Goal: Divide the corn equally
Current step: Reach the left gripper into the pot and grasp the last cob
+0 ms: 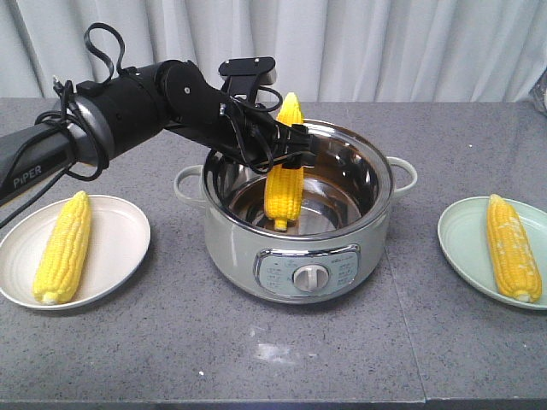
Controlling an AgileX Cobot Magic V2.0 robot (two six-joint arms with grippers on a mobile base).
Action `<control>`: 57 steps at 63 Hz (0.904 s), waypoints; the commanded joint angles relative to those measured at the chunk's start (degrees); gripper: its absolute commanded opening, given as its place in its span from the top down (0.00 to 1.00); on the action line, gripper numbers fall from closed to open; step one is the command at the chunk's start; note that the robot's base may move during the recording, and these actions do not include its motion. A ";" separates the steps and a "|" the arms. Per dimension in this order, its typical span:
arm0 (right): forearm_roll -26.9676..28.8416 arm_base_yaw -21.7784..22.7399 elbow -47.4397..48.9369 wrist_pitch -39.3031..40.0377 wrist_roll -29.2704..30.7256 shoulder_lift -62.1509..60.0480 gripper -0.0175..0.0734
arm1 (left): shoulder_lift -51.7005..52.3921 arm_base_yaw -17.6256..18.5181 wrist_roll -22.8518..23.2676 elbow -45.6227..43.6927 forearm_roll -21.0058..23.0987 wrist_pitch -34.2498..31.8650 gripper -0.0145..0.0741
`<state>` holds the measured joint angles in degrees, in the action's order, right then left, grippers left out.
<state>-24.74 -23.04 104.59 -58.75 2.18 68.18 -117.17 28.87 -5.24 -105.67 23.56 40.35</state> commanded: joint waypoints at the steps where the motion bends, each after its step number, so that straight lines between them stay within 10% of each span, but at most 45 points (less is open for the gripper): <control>1: -1.93 0.20 1.48 4.39 0.06 -0.81 0.82 | 2.70 0.54 0.78 -1.43 2.05 -2.01 0.45; 14: -1.93 0.20 1.48 4.35 0.06 -0.81 0.82 | 2.81 0.54 0.64 -1.43 2.00 -2.31 0.85; 37: -1.88 0.20 1.48 4.41 0.06 -0.81 0.82 | 9.12 0.54 0.59 -1.48 1.88 -3.21 0.85; 57: 2.02 0.20 1.48 4.96 0.06 -0.81 0.82 | 24.49 0.43 0.57 -1.48 -6.79 -0.48 0.85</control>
<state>-23.34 -23.04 104.59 -58.75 2.18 68.18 -100.12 29.05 -5.18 -105.39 18.88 41.36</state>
